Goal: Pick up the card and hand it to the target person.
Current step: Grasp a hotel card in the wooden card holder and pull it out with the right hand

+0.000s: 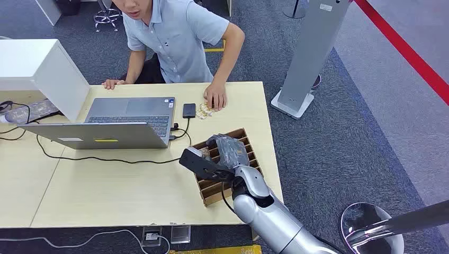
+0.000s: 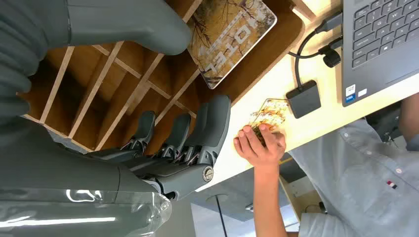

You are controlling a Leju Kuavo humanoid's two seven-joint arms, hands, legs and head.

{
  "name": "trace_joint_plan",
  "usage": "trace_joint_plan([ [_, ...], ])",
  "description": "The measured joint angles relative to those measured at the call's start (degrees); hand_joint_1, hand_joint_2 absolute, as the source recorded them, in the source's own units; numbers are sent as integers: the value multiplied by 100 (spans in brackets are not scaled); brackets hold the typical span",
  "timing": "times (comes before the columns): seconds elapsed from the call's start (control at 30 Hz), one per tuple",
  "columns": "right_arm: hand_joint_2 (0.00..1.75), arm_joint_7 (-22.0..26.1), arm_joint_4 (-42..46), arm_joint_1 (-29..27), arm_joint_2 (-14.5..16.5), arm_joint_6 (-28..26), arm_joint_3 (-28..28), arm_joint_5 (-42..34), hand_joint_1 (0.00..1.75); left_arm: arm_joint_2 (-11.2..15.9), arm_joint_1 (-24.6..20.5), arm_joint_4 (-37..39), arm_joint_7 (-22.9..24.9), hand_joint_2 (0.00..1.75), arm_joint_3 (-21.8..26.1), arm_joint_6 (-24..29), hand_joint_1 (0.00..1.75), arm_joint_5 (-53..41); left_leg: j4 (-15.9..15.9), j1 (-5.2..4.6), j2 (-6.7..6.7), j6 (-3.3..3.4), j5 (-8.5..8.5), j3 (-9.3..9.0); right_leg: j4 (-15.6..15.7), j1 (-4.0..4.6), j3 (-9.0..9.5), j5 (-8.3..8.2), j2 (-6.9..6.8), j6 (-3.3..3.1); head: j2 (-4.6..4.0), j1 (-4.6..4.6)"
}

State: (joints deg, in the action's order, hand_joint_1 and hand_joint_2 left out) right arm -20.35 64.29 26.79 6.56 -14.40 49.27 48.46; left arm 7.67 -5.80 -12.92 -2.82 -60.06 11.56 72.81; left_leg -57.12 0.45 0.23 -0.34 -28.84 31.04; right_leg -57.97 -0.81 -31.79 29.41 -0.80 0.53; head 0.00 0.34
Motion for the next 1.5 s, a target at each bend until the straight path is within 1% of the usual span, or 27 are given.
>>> trace_joint_plan([
  [0.87, 175, 141, -69, 33, 49, 39, 201, -89, 82, 0, 1, 0, -11, 175, 0, 10, 0, 23, 0, 0, 0, 0, 0, 0, 0, 0, 0, 0, 0, 0, 1, 0],
  [1.03, 175, 184, -122, 49, 84, 58, 257, -134, 84, 0, 1, 0, -3, 175, 0, 20, 0, 67, 0, 0, 0, 0, 0, -1, 0, 0, 1, 0, 0, 0, 0, -3],
  [1.33, 175, 227, -227, 91, 142, 62, 344, -173, 82, 0, 1, 0, 4, 175, 0, 32, 0, 83, 0, 0, 0, 0, 0, 0, 0, 0, 0, 0, -1, 0, 0, 1],
  [1.5, 175, 236, -289, 99, 143, 61, 381, -183, 86, 0, 2, 0, 4, 175, 0, 42, 0, 83, 0, 0, 0, 0, 0, 0, 0, 0, 0, 0, -1, 0, 0, -1],
])
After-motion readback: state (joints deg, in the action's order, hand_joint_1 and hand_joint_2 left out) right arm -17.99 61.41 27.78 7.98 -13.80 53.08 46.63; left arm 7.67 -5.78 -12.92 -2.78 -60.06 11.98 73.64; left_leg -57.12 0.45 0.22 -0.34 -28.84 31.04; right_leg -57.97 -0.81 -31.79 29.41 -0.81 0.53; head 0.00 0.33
